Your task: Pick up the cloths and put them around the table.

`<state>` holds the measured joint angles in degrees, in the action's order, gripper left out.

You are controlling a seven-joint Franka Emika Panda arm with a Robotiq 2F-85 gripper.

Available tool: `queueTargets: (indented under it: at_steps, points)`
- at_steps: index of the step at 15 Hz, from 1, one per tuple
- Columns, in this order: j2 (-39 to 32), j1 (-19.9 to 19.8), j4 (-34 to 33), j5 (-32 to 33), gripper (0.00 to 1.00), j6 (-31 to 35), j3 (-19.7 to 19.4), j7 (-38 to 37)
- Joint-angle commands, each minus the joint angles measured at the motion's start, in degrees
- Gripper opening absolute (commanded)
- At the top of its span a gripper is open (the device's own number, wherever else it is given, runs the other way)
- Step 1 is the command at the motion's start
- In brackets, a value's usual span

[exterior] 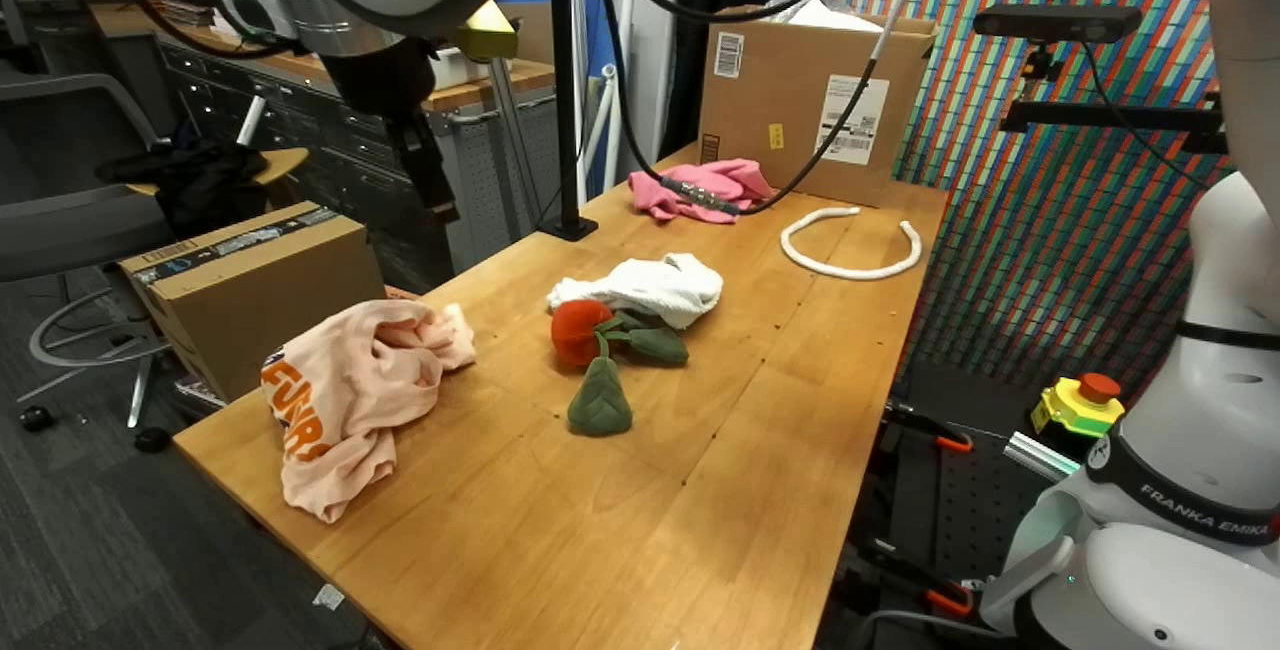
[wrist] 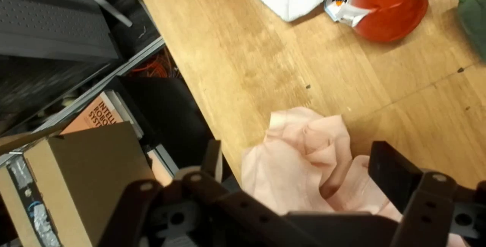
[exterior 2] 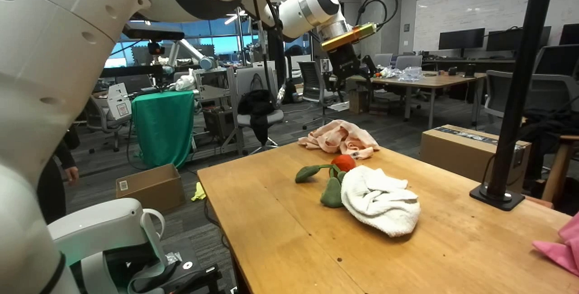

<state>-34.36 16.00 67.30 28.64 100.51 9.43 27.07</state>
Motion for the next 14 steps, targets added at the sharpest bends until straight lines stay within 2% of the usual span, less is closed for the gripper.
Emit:
queueTargets:
  at_steps: [1, 5, 8, 14]
  points:
    - [8.3, -2.9, 12.6, -3.7, 1.0, 0.8, 0.6, -2.6]
    - [14.7, -5.5, 23.2, -9.1, 1.0, 1.6, 0.8, -0.9]
    - [19.7, -7.3, 31.3, -12.0, 1.0, 2.5, 1.4, 3.5]
    - [28.6, -9.9, 45.2, -15.7, 1.0, 5.0, 1.4, 23.0]
